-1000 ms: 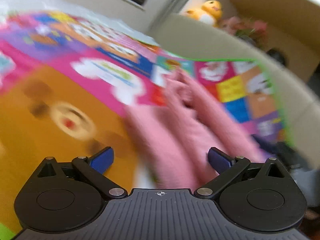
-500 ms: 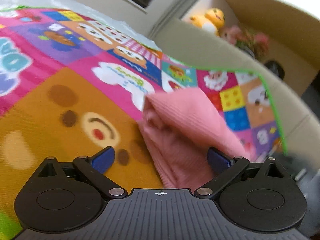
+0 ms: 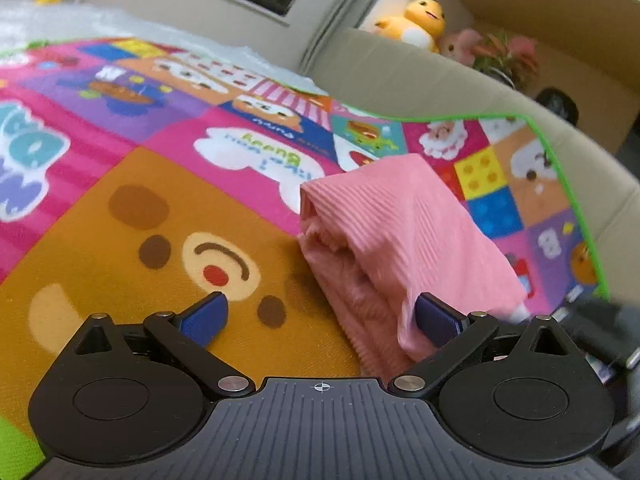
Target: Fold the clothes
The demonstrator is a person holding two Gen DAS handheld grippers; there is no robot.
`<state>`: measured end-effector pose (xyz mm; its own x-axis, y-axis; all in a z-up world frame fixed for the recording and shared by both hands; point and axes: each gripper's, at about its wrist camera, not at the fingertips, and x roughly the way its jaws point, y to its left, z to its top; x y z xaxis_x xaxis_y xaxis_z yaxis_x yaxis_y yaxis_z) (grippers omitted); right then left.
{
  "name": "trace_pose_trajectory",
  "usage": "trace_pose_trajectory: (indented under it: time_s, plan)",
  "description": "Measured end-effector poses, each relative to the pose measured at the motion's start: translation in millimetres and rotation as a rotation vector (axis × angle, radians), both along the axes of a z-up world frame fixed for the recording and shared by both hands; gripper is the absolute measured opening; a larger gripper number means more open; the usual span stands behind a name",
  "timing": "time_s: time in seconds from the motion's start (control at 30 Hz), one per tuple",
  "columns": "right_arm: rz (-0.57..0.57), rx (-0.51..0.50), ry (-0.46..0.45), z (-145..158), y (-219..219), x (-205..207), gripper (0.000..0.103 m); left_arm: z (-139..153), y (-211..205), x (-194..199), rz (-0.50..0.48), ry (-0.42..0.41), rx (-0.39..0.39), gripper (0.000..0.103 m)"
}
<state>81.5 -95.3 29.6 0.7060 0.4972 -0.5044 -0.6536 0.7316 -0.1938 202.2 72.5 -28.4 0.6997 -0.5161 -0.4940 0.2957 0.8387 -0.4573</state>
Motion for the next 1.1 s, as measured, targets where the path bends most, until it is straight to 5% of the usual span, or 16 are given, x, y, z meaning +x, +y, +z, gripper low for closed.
trace_pose_trajectory:
  time_s: [0.2,0.63,0.77,0.87,1.1]
  plan:
    - [-0.169,0.255,0.028,44,-54,28,0.063,-4,-3,-1,-0.005,-0.012,0.026,0.103]
    - [-0.268,0.002,-0.003,-13,-38,66,0.063,-7,13,-4,0.005,-0.017,-0.084,0.103]
    - [-0.3,-0.065,0.001,-31,-35,72,0.074,-7,16,-3,0.007,-0.015,-0.11,0.103]
    - [-0.37,-0.001,0.022,-34,-41,76,0.088,-7,14,-3,0.007,-0.015,-0.097,0.103]
    - [-0.442,0.127,0.068,-44,-58,76,0.1,-6,13,-6,0.012,-0.021,-0.089,0.103]
